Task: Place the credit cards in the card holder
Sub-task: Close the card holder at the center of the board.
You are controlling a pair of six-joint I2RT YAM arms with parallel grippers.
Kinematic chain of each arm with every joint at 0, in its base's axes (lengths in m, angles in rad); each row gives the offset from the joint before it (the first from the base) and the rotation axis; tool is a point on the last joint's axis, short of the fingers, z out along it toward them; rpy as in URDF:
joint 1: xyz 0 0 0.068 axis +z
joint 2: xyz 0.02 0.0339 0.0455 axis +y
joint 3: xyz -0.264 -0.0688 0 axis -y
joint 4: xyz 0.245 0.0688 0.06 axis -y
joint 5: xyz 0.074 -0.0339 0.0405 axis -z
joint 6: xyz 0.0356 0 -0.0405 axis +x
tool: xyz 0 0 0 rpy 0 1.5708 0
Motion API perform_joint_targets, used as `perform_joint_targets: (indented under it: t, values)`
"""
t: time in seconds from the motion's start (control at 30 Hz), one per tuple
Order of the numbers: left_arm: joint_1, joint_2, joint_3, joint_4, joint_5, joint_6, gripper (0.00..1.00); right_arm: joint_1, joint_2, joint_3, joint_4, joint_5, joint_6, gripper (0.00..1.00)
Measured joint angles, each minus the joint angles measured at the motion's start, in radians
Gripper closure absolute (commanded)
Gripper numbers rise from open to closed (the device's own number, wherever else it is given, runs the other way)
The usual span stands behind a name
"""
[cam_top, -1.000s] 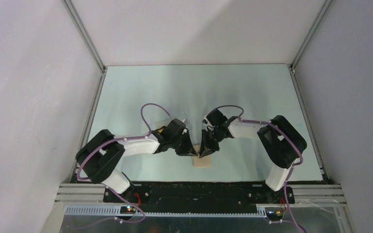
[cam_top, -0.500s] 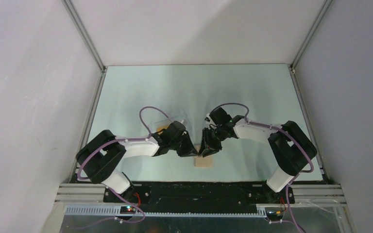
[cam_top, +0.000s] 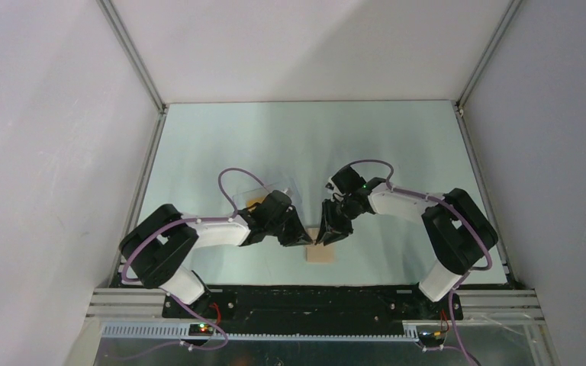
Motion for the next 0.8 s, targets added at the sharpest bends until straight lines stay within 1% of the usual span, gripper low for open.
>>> perform_joint_targets:
  t: [0.1, 0.27, 0.4, 0.47, 0.67, 0.73, 0.77, 0.8]
  values:
    - [0.0, 0.0, 0.0, 0.0, 0.0, 0.0, 0.91, 0.0, 0.026, 0.0, -0.002, 0.005, -0.008, 0.72]
    - [0.0, 0.0, 0.0, 0.0, 0.0, 0.0, 0.91, -0.001, 0.068, 0.0, 0.005, 0.002, -0.014, 0.81]
    - [0.0, 0.0, 0.0, 0.0, 0.001, 0.0, 0.91, -0.003, 0.083, 0.0, 0.021, -0.009, -0.013, 0.87]
    - [0.0, 0.0, 0.0, 0.0, 0.001, 0.0, 0.92, -0.005, 0.084, 0.0, 0.033, -0.017, -0.011, 0.88]
    - [0.0, 0.0, 0.0, 0.004, 0.001, 0.0, 0.92, -0.012, 0.093, 0.0, 0.069, -0.035, -0.003, 0.9]
    - [0.0, 0.0, 0.0, 0.005, 0.001, 0.0, 0.92, -0.014, 0.097, 0.0, 0.073, -0.039, -0.002, 0.95]
    - [0.0, 0.0, 0.0, 0.005, 0.001, 0.0, 0.91, -0.015, 0.097, 0.0, 0.075, -0.04, 0.002, 1.0]
    - [0.0, 0.0, 0.0, 0.006, 0.002, 0.0, 0.91, -0.016, 0.097, 0.0, 0.077, -0.042, 0.001, 1.0]
